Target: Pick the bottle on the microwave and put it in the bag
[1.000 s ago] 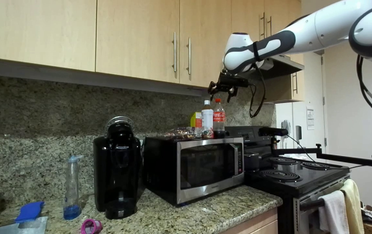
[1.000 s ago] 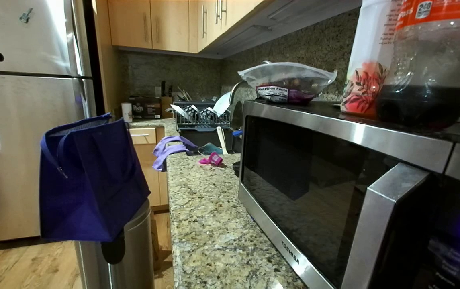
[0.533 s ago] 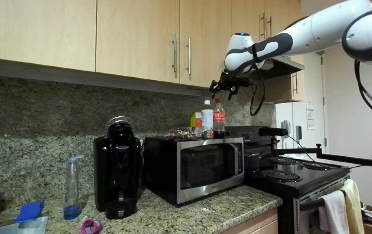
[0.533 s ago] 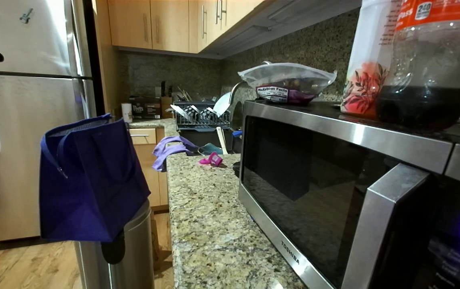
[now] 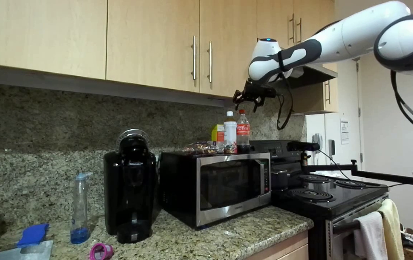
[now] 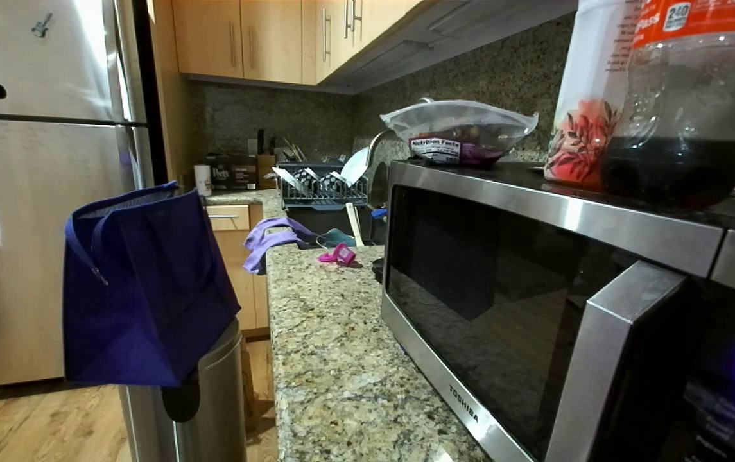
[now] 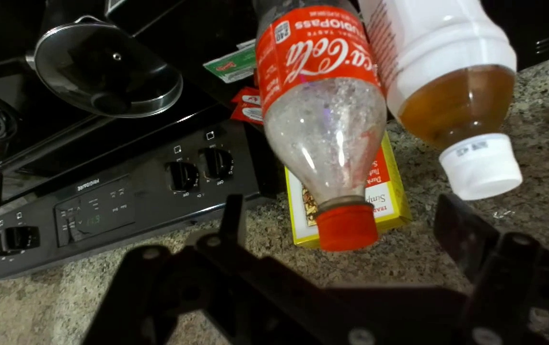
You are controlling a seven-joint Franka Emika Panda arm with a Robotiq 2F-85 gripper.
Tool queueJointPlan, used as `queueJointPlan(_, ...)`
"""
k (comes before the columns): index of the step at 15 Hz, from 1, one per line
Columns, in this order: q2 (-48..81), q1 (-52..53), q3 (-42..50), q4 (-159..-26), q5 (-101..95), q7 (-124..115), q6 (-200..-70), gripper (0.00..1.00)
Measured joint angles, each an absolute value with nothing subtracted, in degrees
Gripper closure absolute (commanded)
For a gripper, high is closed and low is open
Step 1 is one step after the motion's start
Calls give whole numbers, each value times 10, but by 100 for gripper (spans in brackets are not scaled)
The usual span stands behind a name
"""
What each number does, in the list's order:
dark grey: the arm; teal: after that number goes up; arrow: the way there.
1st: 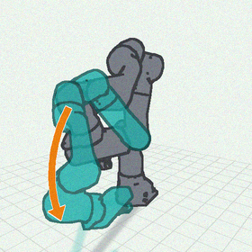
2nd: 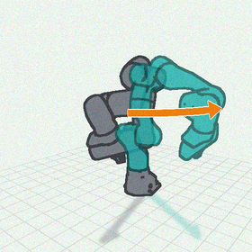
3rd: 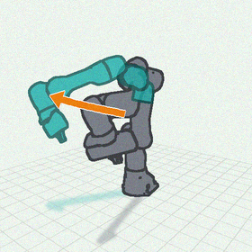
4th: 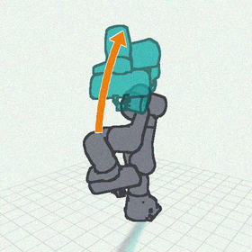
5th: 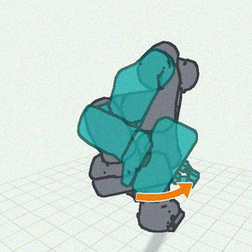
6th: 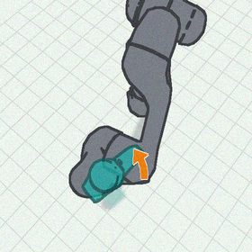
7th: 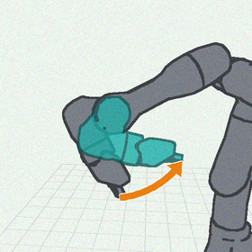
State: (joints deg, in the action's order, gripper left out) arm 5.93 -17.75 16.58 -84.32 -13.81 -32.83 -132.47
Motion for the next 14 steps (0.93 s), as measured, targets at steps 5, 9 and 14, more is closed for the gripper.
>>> queueJointPlan(5,92,-179,167,-824,-127,-326,-1367,0)
queueJointPlan(9,108,-179,174,-810,-127,-326,-1382,0)
queueJointPlan(14,118,-183,201,-797,-129,-329,-1382,47)
